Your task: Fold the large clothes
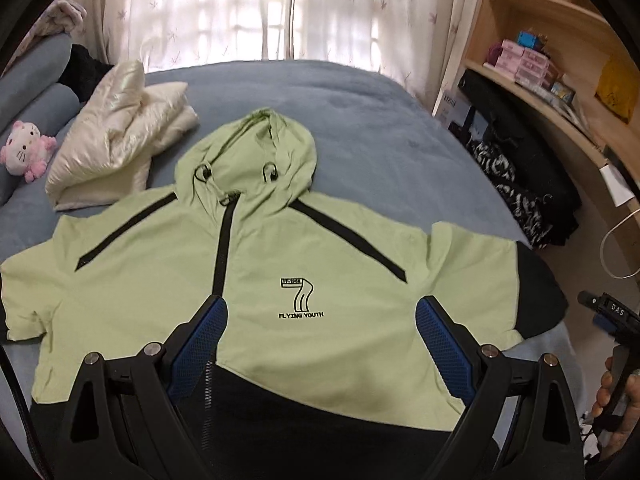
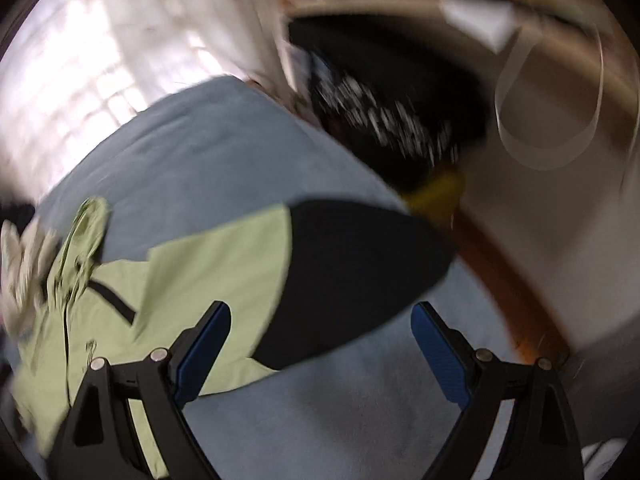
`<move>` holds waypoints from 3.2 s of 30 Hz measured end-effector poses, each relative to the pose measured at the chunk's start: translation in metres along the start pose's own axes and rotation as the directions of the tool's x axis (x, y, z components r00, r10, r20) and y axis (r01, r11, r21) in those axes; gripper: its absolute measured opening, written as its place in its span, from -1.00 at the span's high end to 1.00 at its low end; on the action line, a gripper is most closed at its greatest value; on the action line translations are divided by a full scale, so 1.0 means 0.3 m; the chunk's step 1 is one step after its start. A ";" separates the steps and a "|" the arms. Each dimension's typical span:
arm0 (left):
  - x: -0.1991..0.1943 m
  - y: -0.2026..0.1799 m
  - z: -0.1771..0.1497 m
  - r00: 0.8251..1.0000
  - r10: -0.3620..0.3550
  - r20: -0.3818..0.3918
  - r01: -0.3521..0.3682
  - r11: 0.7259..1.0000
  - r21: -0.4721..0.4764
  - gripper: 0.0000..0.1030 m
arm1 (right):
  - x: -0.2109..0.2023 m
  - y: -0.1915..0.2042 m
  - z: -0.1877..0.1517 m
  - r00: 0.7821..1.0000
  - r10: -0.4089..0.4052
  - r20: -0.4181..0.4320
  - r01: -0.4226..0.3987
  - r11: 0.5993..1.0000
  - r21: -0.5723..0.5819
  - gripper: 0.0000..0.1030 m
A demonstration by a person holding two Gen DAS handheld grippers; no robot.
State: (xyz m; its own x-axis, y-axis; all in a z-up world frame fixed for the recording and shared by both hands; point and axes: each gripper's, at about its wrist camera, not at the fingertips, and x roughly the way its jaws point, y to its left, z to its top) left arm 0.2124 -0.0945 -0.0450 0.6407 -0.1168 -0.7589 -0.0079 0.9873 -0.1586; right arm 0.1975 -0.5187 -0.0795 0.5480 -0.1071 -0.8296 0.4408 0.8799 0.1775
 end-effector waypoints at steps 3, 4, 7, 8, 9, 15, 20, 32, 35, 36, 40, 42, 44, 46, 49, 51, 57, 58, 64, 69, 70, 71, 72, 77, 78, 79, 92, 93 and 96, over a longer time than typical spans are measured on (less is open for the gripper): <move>0.070 -0.022 -0.009 0.999 0.024 -0.032 -0.024 1.000 0.011 -0.83 | 0.121 -0.131 -0.020 0.996 0.063 -0.057 -0.053 0.986 0.159 -0.79; 0.098 -0.028 -0.011 0.998 0.021 -0.053 -0.021 1.000 0.011 -0.83 | 0.148 -0.161 -0.026 0.995 0.079 -0.068 -0.065 0.979 0.193 -0.78; 0.147 -0.039 -0.013 0.997 0.002 -0.083 -0.002 1.000 -0.002 -0.74 | 0.240 -0.239 -0.047 0.987 0.134 -0.092 -0.100 0.947 0.304 -0.77; 0.160 -0.046 -0.013 0.997 0.005 -0.081 -0.006 1.000 -0.006 -0.54 | 0.261 -0.252 -0.040 0.985 0.149 -0.092 -0.112 0.939 0.325 -0.75; 0.171 -0.051 -0.014 0.997 0.008 -0.079 -0.008 1.000 -0.004 -0.45 | 0.281 -0.260 -0.039 0.983 0.161 -0.086 -0.123 0.932 0.341 -0.75; 0.210 -0.087 0.001 0.997 0.024 -0.074 -0.023 1.000 0.017 0.20 | 0.347 -0.267 -0.009 0.983 0.177 -0.053 -0.145 0.919 0.366 -0.75; 0.201 -0.111 0.019 0.999 0.028 -0.038 -0.026 0.998 0.055 0.54 | 0.389 -0.259 0.047 0.990 0.137 -0.031 -0.117 0.924 0.365 -0.25; 0.117 -0.027 0.009 0.998 0.020 -0.057 -0.017 0.998 0.062 0.67 | 0.048 0.124 0.144 0.929 0.282 0.239 -0.300 0.953 0.040 0.93; 0.072 0.024 -0.004 0.999 0.017 -0.047 -0.015 0.999 0.039 0.67 | -0.081 0.366 0.122 0.878 0.420 0.230 -0.396 0.907 -0.144 0.93; 0.057 0.042 -0.008 0.999 0.024 -0.040 -0.022 0.999 0.033 0.67 | -0.115 0.455 0.100 0.863 0.460 0.208 -0.422 0.883 -0.205 0.93; -0.003 0.158 -0.034 0.998 0.061 -0.010 -0.061 0.998 -0.010 0.67 | -0.159 0.767 -0.042 0.834 0.547 0.075 -0.480 0.784 -0.394 0.93; -0.016 0.231 -0.056 0.997 0.080 -0.009 -0.081 0.996 -0.038 0.67 | -0.135 0.882 -0.130 0.840 0.542 0.024 -0.472 0.753 -0.459 0.93; -0.011 0.291 -0.074 0.995 0.095 -0.025 -0.096 0.993 -0.066 0.66 | -0.079 0.990 -0.239 0.854 0.517 -0.049 -0.466 0.720 -0.514 0.93; 0.002 0.357 -0.100 0.994 0.093 -0.052 -0.098 0.990 -0.102 0.66 | 0.001 1.066 -0.344 0.867 0.483 -0.124 -0.466 0.694 -0.549 0.93; 0.019 0.423 -0.140 0.994 0.075 -0.080 -0.086 0.987 -0.139 0.66 | 0.079 1.119 -0.496 0.884 0.423 -0.200 -0.455 0.677 -0.578 0.92; 0.027 0.446 -0.162 0.994 0.070 -0.090 -0.082 0.986 -0.144 0.66 | 0.116 1.105 -0.583 0.881 0.396 -0.260 -0.471 0.677 -0.566 0.87; 0.051 0.459 -0.187 0.995 -0.001 -0.104 -0.016 0.987 -0.162 0.56 | 0.146 1.022 -0.662 0.829 0.425 -0.364 -0.551 0.731 -0.403 0.21; 0.049 0.448 -0.191 0.994 -0.010 -0.105 -0.007 0.987 -0.158 0.55 | 0.136 0.994 -0.661 0.825 0.433 -0.362 -0.556 0.737 -0.385 0.21; 0.033 0.354 -0.196 0.993 -0.069 -0.099 0.060 0.994 -0.089 0.25 | 0.009 0.861 -0.648 0.877 0.423 -0.227 -0.479 0.796 -0.369 0.21; 0.047 0.258 -0.214 0.990 -0.090 -0.110 0.092 0.996 0.011 0.05 | -0.046 0.735 -0.625 0.923 0.376 -0.089 -0.383 0.861 -0.335 0.21; 0.064 0.232 -0.220 0.986 -0.100 -0.131 0.106 0.994 0.037 0.05 | -0.045 0.720 -0.622 0.929 0.363 -0.072 -0.365 0.868 -0.336 0.21; 0.079 0.213 -0.225 0.983 -0.106 -0.149 0.115 0.992 0.053 0.05 | -0.040 0.710 -0.620 0.933 0.354 -0.067 -0.355 0.873 -0.335 0.21; 0.096 0.191 -0.231 0.980 -0.109 -0.168 0.122 0.990 0.071 0.05 | -0.031 0.699 -0.619 0.935 0.349 -0.069 -0.351 0.876 -0.331 0.21; 0.158 0.094 -0.254 0.970 -0.107 -0.216 0.145 0.975 0.166 0.05 | 0.018 0.649 -0.620 0.931 0.353 -0.095 -0.366 0.885 -0.288 0.20; 0.169 0.076 -0.257 0.970 -0.100 -0.222 0.143 0.972 0.185 0.05 | 0.023 0.645 -0.624 0.932 0.351 -0.093 -0.363 0.886 -0.287 0.20; 0.188 0.054 -0.261 0.970 -0.086 -0.229 0.136 0.968 0.212 0.04 | 0.025 0.640 -0.625 0.933 0.349 -0.088 -0.359 0.887 -0.288 0.20; 0.355 -0.105 -0.247 0.976 0.134 -0.173 -0.038 0.882 0.469 0.78 | 0.037 0.586 -0.629 0.922 0.379 -0.084 -0.387 0.886 -0.255 0.20; 0.354 -0.109 -0.234 0.977 0.147 -0.157 -0.055 0.877 0.477 0.83 | 0.036 0.586 -0.631 0.922 0.379 -0.084 -0.387 0.886 -0.256 0.20; 0.290 -0.101 -0.175 0.991 0.107 -0.075 -0.063 0.894 0.444 0.91 | 0.031 0.592 -0.637 0.923 0.376 -0.079 -0.383 0.885 -0.263 0.20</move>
State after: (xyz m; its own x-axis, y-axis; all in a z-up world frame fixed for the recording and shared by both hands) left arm 0.2282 -0.1402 -0.1394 0.5768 -0.0184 -0.8167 0.2937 0.9376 0.1863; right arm 0.1449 -0.2750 -0.1567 0.6157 0.2683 -0.7409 -0.0066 0.9420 0.3356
